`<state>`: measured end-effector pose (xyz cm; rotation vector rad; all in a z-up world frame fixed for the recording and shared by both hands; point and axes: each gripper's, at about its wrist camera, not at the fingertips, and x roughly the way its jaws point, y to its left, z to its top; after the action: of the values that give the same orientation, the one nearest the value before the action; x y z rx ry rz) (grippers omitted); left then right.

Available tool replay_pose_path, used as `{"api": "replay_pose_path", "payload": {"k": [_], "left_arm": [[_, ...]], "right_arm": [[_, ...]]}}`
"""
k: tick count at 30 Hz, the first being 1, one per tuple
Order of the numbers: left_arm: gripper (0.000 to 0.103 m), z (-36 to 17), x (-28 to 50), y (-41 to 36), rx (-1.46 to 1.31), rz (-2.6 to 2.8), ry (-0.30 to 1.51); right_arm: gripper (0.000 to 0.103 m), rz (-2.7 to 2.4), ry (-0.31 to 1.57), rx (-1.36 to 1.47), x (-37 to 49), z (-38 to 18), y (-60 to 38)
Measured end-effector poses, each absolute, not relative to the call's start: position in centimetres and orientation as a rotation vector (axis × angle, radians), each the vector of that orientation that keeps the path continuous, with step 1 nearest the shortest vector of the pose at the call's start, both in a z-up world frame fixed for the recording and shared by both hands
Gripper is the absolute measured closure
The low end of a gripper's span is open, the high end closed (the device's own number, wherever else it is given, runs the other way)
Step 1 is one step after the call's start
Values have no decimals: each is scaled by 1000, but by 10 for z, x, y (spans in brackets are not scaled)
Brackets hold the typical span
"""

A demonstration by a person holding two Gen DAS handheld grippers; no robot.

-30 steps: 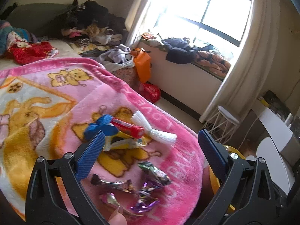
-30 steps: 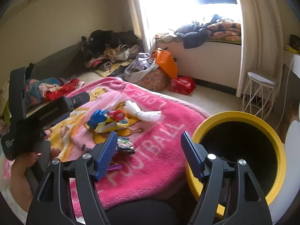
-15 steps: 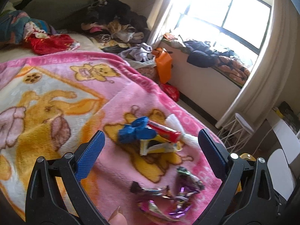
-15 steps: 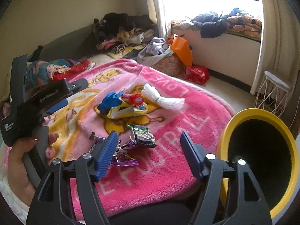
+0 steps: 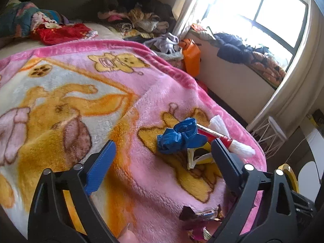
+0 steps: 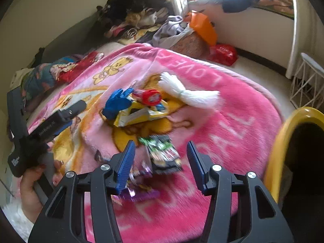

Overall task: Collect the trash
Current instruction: 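Grasp a candy wrapper with the right tool while the left tool grasps the blue glove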

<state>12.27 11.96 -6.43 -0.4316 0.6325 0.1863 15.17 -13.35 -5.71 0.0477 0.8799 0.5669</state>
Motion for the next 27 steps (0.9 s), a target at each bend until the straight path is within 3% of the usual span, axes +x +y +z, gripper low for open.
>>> {"api": "replay_pose_path", "payload": {"k": [6, 11, 12, 13, 16, 21, 27], "left_arm": [[31, -67, 143, 119, -413, 138, 673], [39, -74, 162, 112, -384, 106, 711], [39, -76, 165, 110, -376, 100, 718], [40, -78, 169, 109, -371, 95, 725], [56, -81, 177, 107, -367, 85, 744], [97, -85, 181, 112, -396, 65, 755], [102, -75, 162, 108, -416, 45, 698]], "right_arm": [[54, 605, 947, -89, 166, -66, -90], [78, 576, 991, -231, 174, -83, -66], [89, 573, 998, -245, 175, -86, -64], [90, 564, 999, -251, 176, -88, -64], [94, 570, 974, -183, 177, -84, -76], [96, 604, 946, 77, 181, -72, -118], [96, 610, 900, 266, 179, -62, -165]]}}
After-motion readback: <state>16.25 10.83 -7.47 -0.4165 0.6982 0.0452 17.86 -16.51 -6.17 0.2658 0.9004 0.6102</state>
